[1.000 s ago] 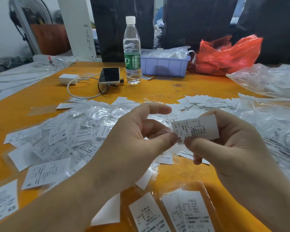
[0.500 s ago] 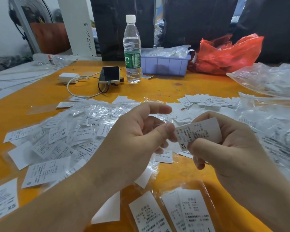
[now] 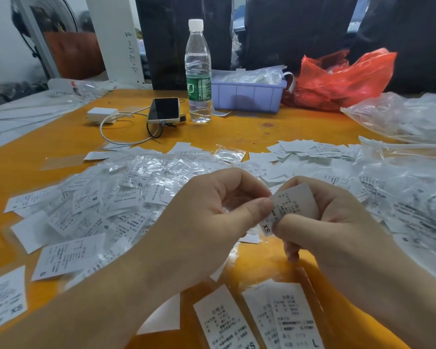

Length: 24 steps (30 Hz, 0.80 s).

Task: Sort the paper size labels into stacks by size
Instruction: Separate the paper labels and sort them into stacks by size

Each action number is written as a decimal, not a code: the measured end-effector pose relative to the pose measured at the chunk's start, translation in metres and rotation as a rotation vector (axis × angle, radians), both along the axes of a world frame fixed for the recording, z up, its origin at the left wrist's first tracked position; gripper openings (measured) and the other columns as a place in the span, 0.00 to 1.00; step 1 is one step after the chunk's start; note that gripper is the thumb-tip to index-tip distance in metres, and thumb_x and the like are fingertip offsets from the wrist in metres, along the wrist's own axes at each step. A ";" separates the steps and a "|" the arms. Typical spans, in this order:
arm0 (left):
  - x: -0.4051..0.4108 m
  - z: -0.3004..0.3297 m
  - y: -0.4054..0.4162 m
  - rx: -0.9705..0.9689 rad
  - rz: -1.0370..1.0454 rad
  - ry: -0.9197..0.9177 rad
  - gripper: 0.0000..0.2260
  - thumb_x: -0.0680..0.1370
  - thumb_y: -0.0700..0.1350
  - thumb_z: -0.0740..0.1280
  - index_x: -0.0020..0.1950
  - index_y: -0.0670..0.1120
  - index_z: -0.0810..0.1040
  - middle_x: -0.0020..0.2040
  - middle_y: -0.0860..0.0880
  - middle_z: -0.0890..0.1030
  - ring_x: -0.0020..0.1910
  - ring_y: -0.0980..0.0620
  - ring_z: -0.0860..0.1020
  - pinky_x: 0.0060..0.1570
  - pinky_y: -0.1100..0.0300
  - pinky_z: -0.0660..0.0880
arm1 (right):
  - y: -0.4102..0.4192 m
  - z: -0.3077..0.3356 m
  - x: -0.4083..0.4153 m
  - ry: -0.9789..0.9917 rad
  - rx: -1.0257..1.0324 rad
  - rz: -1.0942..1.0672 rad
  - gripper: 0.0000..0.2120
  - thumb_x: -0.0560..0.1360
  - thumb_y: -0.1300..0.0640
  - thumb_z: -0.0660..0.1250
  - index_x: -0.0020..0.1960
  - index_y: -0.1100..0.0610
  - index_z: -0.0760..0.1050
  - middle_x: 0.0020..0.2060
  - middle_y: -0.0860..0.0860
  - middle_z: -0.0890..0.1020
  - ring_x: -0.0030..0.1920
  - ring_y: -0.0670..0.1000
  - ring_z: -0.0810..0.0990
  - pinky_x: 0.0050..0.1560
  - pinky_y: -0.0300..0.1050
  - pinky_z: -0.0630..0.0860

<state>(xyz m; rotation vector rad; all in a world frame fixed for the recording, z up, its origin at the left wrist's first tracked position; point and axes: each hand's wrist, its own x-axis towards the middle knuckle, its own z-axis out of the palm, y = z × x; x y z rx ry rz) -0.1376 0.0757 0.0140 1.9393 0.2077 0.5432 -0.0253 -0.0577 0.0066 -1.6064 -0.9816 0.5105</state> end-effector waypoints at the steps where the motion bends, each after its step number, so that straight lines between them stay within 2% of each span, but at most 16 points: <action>1: 0.000 0.000 0.000 0.007 -0.004 0.003 0.06 0.71 0.52 0.69 0.47 0.57 0.81 0.41 0.56 0.85 0.42 0.57 0.82 0.40 0.61 0.78 | 0.001 0.000 0.000 0.014 0.001 0.004 0.05 0.63 0.55 0.68 0.38 0.55 0.77 0.28 0.50 0.73 0.28 0.49 0.74 0.32 0.44 0.75; 5: 0.000 0.000 0.000 -0.001 0.000 -0.003 0.07 0.70 0.50 0.71 0.47 0.56 0.82 0.42 0.57 0.85 0.44 0.58 0.83 0.42 0.63 0.79 | 0.001 0.001 -0.001 0.011 0.014 -0.001 0.09 0.62 0.51 0.70 0.39 0.54 0.78 0.29 0.50 0.76 0.30 0.48 0.77 0.33 0.46 0.77; 7: -0.002 0.000 0.001 -0.020 0.012 -0.008 0.09 0.69 0.49 0.72 0.48 0.55 0.82 0.44 0.56 0.85 0.44 0.58 0.82 0.42 0.63 0.79 | 0.001 0.001 -0.001 -0.012 0.016 -0.025 0.13 0.61 0.48 0.70 0.42 0.54 0.80 0.32 0.53 0.79 0.32 0.50 0.80 0.35 0.53 0.79; 9: -0.003 0.001 0.002 -0.047 0.016 -0.012 0.10 0.70 0.46 0.73 0.49 0.55 0.81 0.44 0.55 0.85 0.44 0.57 0.82 0.42 0.64 0.79 | 0.002 0.001 0.000 -0.011 0.042 -0.061 0.10 0.63 0.51 0.69 0.43 0.53 0.80 0.34 0.54 0.81 0.33 0.51 0.82 0.37 0.58 0.81; 13: -0.004 0.003 0.005 -0.117 0.043 -0.026 0.13 0.73 0.38 0.74 0.50 0.54 0.80 0.41 0.55 0.85 0.41 0.58 0.83 0.38 0.65 0.79 | 0.001 0.003 0.000 0.043 0.149 -0.105 0.08 0.64 0.56 0.68 0.42 0.53 0.81 0.35 0.55 0.82 0.33 0.51 0.81 0.34 0.50 0.81; 21: -0.002 0.004 0.005 -0.151 0.049 -0.028 0.13 0.73 0.41 0.75 0.52 0.55 0.79 0.39 0.54 0.84 0.38 0.56 0.82 0.36 0.63 0.79 | 0.001 0.007 -0.004 0.094 0.201 -0.018 0.05 0.66 0.59 0.69 0.40 0.53 0.81 0.33 0.55 0.83 0.30 0.50 0.80 0.32 0.45 0.79; 24: -0.003 0.004 0.006 -0.152 0.050 -0.030 0.12 0.73 0.41 0.75 0.52 0.55 0.79 0.39 0.53 0.84 0.38 0.55 0.82 0.36 0.62 0.79 | 0.001 0.005 -0.004 0.071 0.185 -0.031 0.04 0.64 0.59 0.69 0.39 0.56 0.79 0.31 0.58 0.81 0.29 0.50 0.80 0.31 0.46 0.80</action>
